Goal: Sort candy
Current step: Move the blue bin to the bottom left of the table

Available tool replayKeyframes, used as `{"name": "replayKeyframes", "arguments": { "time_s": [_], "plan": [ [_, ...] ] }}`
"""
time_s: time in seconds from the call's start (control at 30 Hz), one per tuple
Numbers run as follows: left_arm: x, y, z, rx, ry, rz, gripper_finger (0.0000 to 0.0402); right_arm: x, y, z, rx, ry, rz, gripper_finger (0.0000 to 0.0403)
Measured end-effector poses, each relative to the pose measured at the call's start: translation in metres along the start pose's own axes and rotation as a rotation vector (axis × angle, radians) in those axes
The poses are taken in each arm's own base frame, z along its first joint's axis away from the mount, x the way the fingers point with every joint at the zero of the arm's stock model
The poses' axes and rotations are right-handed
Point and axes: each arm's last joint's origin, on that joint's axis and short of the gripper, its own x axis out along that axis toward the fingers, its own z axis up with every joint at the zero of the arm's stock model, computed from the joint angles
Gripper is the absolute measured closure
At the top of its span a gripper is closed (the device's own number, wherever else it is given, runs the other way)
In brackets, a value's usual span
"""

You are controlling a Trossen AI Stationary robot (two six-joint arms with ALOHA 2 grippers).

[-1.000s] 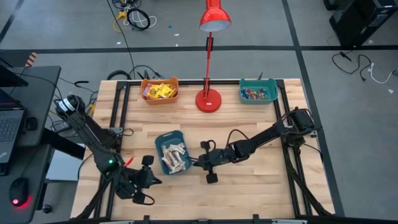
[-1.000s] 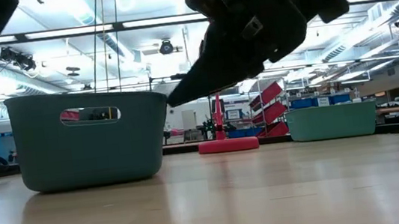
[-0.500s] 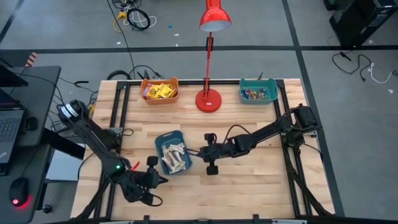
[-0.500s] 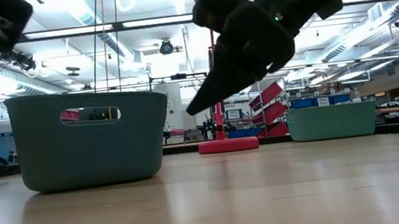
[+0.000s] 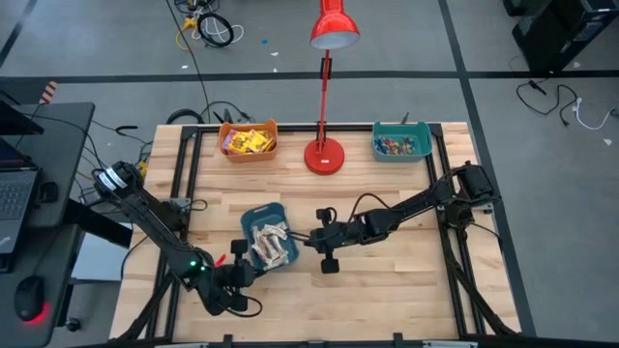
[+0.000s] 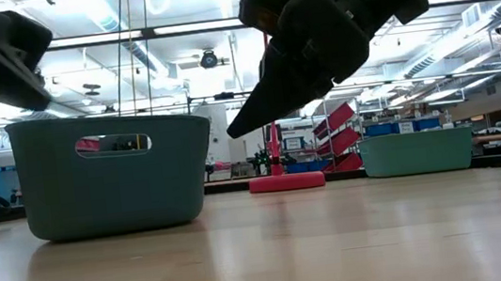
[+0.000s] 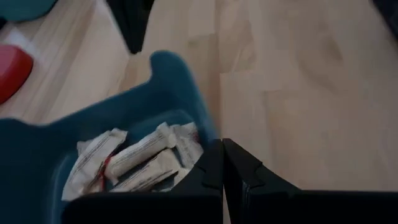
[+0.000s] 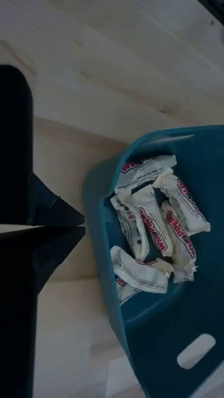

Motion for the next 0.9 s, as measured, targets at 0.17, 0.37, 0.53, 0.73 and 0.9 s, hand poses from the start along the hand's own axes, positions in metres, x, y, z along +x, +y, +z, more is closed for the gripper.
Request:
{"name": "replayKeyframes", "arguments": {
  "time_s": [0.17, 0.37, 0.53, 0.73, 0.9],
  "plan": [
    [0.007, 0.005, -0.004, -0.02, 0.053, 0.033, 0.0402, 0.0, 0.0, 0.0, 0.002, 0.003, 0.0, 0.0403],
    [0.005, 0.006, -0.007, -0.063, 0.12, -0.022, 0.0402, 0.0, 0.0, -0.002, 0.012, 0.019, -0.001, 0.0403],
    [0.004, 0.007, -0.013, -0.132, 0.235, -0.074, 0.0402, 0.0, 0.0, -0.004, 0.02, 0.038, -0.002, 0.0403],
    [0.002, 0.006, -0.015, -0.147, 0.267, -0.105, 0.0402, 0.0, 0.0, -0.004, 0.021, 0.036, -0.002, 0.0403],
    [0.002, 0.005, -0.016, -0.176, 0.311, -0.152, 0.0402, 0.0, 0.0, -0.002, 0.023, 0.019, 0.0, 0.0403]
  ]
}}
